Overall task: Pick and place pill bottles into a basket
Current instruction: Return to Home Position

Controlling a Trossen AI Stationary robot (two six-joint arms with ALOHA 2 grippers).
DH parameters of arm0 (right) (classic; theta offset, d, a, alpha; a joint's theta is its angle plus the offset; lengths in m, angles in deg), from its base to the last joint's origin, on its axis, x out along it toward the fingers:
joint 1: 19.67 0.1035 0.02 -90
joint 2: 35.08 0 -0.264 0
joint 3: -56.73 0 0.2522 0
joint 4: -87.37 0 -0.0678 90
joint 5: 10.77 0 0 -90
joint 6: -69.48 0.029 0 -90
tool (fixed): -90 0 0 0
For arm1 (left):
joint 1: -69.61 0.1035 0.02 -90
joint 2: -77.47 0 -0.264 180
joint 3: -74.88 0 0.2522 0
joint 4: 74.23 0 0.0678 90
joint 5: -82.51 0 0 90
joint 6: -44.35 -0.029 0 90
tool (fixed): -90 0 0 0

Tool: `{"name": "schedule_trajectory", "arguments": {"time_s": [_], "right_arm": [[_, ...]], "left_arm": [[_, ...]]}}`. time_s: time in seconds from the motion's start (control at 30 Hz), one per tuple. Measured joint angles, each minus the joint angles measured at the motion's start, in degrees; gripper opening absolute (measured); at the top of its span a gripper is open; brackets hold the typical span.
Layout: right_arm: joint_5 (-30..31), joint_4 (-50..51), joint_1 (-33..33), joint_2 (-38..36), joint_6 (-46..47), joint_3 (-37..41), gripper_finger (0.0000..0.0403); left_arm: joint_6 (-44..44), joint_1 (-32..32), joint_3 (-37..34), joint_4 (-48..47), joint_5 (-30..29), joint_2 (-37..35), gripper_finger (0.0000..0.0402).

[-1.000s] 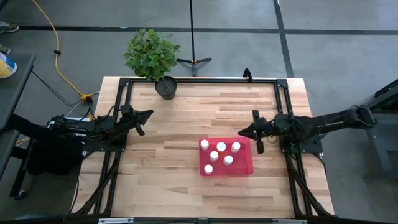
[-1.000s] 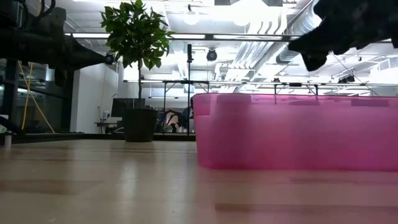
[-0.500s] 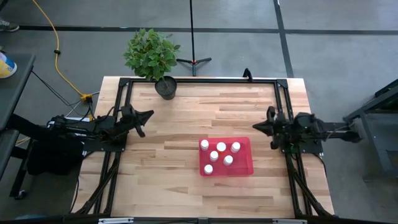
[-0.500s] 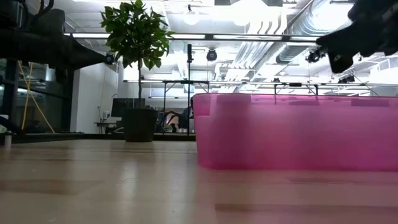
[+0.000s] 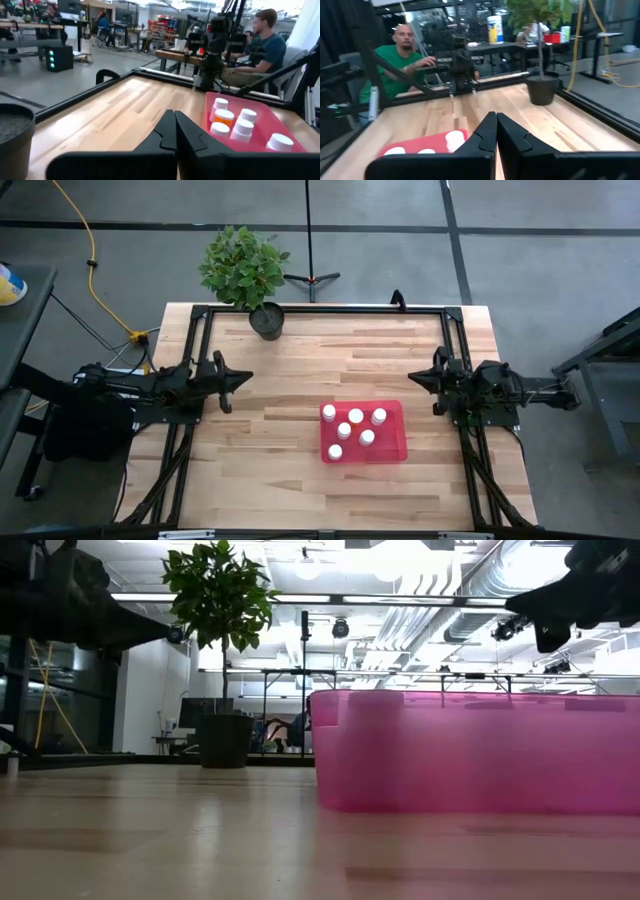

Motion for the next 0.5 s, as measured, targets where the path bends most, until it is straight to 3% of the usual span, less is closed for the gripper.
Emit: {"name": "schedule_trajectory", "arguments": {"time_s": [0.13,0.27,0.43,0.5], "right_arm": [[2.3,0.9,0.0,0.0,-2.1,0.0,0.0],[2.5,0.4,0.0,0.0,-3.6,0.0,0.0],[1.9,4.9,0.0,0.0,-2.7,0.0,0.0],[2.1,1.9,0.0,-0.1,-2.5,1.2,0.0]], "left_arm": [[-2.3,0.0,0.0,0.3,0.4,0.0,0.0045],[-5.2,0.0,0.0,2.6,4.6,-0.1,0.0021],[-3.4,0.0,0.0,1.7,5.7,-0.1,0.0032],[-2.9,0.0,0.0,1.7,5.7,-0.1,0.0037]]}}
